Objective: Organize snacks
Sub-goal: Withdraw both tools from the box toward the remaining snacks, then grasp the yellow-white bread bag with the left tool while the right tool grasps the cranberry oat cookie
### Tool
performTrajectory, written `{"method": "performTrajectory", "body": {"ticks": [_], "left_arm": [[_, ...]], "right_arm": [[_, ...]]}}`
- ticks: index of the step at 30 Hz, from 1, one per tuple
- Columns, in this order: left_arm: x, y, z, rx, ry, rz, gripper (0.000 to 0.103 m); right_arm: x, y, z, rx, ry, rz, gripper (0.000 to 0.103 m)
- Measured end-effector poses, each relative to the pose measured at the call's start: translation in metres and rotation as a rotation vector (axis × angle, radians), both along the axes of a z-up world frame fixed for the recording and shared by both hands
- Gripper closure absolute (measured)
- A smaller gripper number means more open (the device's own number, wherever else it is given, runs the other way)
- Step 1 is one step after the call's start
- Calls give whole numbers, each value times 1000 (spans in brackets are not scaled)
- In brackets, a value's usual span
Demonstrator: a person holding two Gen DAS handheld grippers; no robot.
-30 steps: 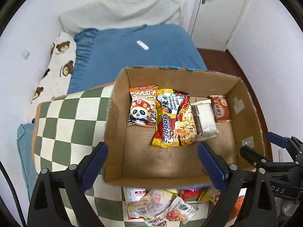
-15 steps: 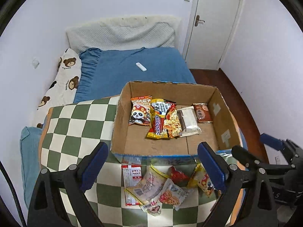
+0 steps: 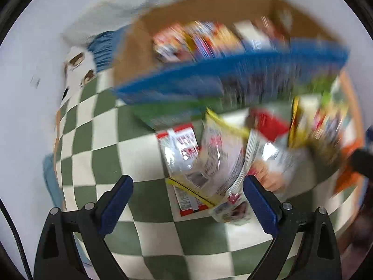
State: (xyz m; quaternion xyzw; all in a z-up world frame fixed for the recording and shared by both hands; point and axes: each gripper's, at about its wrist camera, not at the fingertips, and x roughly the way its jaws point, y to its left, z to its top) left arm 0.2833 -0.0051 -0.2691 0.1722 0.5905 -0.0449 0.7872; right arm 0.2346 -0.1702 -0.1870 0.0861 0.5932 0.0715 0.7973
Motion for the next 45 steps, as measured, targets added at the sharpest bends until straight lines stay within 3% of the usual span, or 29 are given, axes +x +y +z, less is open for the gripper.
{"method": "performTrajectory", "body": {"ticks": [3,7,8,9,10,11,15,21,25,26,27,32,36,39,42,45], "left_arm": [[7,-23,-33,86,38,-110,6],[18,-43,-49,114,51,-191,7],[20,-45,-51,109,53,-194,11],[22,-44,-52,88,64,-185,25],[23,-40,-53,45,96,-158,40],[24,-36,-53,17,123,-129,43],[14,1,-59,-57,175,14,44],[-1,71,-68,-242,260,291,43],[-10,89,-68,-305,281,351,42],[-12,92,-66,-312,285,358,42],[-14,94,-62,-321,283,365,42],[-19,110,-21,-327,191,402,42],[-9,94,-12,-293,172,371,33],[8,64,-39,-212,254,327,32],[22,61,-70,-142,323,315,33],[23,61,-81,-128,314,327,32]], "right_arm": [[-10,1,-23,-14,26,8,21],[-13,5,-39,-56,48,39,22],[-14,8,-41,-66,49,52,22],[-15,11,-45,-75,52,68,22],[-15,13,-47,-78,55,78,22],[-16,17,-49,-81,57,92,22],[-15,38,-57,-105,52,180,22],[0,92,-75,-192,32,373,22],[15,129,-106,-337,66,507,22],[19,135,-113,-347,85,521,27],[22,136,-119,-335,105,522,41],[25,106,-123,-206,226,334,42],[14,73,-129,-86,289,180,42],[9,59,-132,-44,285,112,42],[13,51,-138,-17,299,61,40],[12,49,-139,-25,301,66,39]]}}
